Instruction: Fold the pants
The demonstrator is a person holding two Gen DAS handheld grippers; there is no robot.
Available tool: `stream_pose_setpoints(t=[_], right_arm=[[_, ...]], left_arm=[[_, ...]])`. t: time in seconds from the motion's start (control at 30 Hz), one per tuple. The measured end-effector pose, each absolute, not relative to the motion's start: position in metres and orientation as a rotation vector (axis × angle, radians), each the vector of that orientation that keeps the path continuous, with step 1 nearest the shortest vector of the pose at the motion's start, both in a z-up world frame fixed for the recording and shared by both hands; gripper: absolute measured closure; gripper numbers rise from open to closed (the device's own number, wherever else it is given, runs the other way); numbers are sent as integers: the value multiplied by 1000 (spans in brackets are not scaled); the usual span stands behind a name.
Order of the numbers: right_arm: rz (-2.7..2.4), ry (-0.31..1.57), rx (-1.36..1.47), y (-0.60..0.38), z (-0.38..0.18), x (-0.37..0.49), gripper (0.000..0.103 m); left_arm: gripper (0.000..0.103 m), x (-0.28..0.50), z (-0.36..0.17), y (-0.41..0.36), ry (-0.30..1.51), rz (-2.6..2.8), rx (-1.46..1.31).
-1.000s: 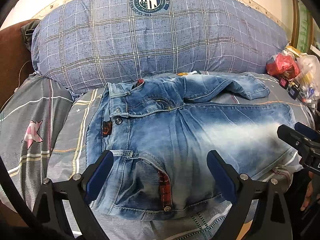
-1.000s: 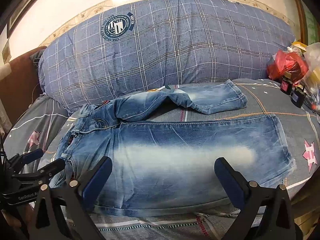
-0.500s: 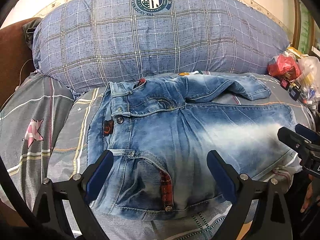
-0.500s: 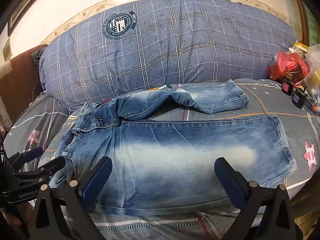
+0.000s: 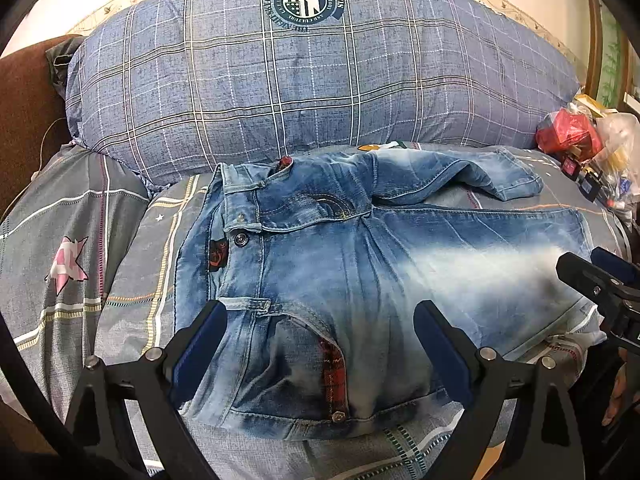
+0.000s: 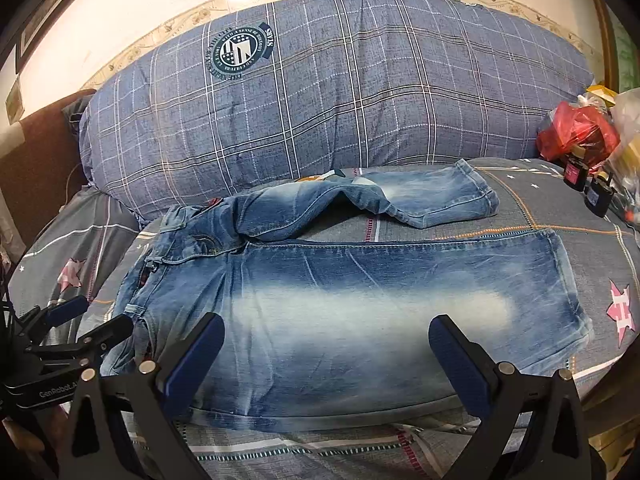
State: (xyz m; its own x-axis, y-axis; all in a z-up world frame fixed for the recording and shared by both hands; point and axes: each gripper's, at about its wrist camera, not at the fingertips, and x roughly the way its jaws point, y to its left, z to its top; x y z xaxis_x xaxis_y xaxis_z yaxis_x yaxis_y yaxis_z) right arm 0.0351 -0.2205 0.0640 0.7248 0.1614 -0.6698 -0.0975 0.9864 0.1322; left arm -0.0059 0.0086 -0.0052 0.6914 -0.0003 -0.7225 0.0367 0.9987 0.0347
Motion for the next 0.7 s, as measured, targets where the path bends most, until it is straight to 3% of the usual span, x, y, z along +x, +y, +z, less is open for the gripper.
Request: stream_pose_setpoints(t=[0.7], right_arm=[[147, 752, 86, -219, 65, 38, 0]], left_arm=[[9, -3, -8, 13, 811, -13, 39]])
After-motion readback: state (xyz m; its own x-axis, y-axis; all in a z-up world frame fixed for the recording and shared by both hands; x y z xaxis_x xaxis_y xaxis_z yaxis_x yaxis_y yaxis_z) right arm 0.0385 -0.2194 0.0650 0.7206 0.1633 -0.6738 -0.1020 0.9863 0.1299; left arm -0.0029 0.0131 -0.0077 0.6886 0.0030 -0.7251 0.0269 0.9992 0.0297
